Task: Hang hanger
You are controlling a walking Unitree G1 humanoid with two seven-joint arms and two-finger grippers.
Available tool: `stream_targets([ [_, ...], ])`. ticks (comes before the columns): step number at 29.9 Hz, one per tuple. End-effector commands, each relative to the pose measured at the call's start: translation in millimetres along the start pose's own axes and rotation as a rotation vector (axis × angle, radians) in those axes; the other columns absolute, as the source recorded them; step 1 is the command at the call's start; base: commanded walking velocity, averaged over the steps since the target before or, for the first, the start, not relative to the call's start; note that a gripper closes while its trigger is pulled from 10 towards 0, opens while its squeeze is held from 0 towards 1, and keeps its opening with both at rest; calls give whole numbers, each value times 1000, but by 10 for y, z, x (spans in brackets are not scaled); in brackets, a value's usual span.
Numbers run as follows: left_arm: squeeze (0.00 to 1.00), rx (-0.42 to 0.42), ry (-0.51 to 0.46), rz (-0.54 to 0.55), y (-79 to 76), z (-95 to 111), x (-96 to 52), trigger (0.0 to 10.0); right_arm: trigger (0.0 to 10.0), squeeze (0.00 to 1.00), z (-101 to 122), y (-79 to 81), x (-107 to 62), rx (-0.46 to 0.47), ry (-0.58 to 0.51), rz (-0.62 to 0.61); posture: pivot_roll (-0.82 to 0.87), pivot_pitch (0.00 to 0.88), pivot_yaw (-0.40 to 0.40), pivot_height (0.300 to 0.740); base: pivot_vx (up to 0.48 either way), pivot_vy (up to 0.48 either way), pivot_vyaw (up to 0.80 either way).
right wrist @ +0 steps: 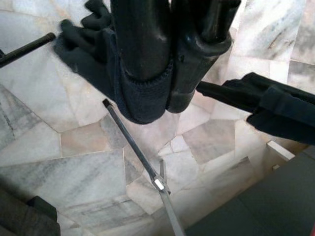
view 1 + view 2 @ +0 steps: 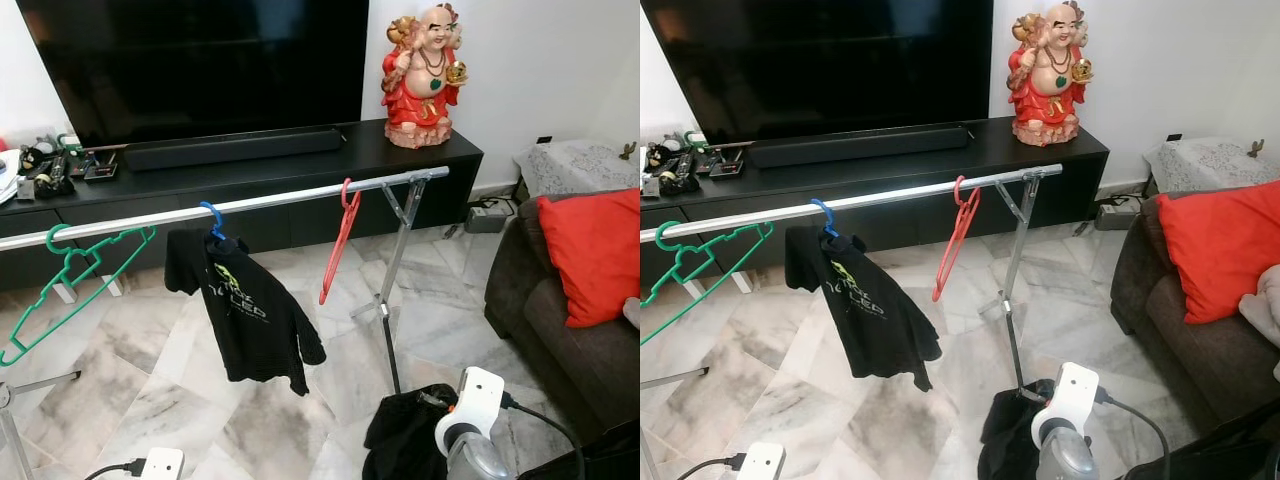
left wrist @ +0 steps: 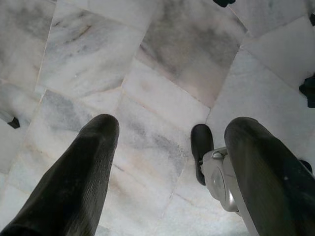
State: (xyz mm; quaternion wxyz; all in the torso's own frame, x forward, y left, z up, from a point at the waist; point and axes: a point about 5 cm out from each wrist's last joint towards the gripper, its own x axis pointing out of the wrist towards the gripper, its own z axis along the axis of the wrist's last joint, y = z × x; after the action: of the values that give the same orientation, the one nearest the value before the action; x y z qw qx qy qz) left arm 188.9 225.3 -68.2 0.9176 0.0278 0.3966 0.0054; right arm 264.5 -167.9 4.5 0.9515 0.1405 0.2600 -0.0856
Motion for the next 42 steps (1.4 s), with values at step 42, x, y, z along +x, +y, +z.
stream_targets([
  [42,0,47,63,-3,-10,-191,-40,10000,10000,0,45,72,59,-7,-69,23,115,30,53,740,0,212,0],
])
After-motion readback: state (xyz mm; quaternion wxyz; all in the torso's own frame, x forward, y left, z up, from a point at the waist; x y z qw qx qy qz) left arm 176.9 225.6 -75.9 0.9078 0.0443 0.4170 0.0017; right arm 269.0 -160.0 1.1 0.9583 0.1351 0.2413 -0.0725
